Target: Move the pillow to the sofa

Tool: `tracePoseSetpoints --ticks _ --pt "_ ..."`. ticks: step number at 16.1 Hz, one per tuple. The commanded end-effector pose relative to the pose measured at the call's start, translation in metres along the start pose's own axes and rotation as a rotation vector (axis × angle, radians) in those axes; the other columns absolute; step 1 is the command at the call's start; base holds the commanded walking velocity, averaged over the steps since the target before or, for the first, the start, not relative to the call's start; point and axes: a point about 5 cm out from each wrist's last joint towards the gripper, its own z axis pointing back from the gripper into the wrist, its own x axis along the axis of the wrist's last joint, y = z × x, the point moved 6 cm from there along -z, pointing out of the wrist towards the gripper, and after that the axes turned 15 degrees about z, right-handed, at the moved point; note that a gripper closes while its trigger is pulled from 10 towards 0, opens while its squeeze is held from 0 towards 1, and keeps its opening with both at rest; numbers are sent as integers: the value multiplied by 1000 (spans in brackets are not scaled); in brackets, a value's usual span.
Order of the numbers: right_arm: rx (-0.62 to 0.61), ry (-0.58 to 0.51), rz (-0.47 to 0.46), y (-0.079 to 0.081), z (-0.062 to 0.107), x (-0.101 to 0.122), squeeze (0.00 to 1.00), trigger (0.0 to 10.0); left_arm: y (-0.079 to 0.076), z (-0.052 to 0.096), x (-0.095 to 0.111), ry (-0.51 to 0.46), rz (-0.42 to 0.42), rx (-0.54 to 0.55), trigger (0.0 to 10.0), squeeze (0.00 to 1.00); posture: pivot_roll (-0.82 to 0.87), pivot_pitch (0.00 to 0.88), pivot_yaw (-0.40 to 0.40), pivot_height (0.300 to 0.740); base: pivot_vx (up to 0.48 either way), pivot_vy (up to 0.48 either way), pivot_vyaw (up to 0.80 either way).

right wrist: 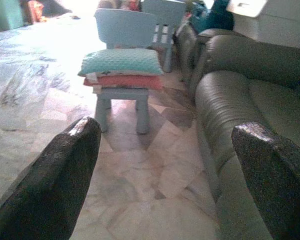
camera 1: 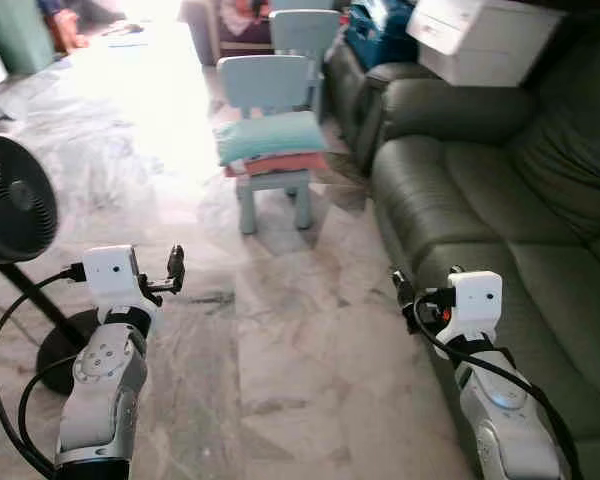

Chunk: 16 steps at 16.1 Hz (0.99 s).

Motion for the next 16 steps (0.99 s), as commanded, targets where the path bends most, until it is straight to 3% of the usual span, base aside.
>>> tracePoseSetpoints --ticks 1,16 --pt "20 -16 -5 3 -1 6 0 10000 8 1 -3 7 -2 28 10000 0 -76 41 -55 740 386 285 0" --pt "53 -41 -12 13 -1 12 0 10000 -7 2 -17 50 -21 -18 10000 0 -74 52 -51 740 395 272 0"
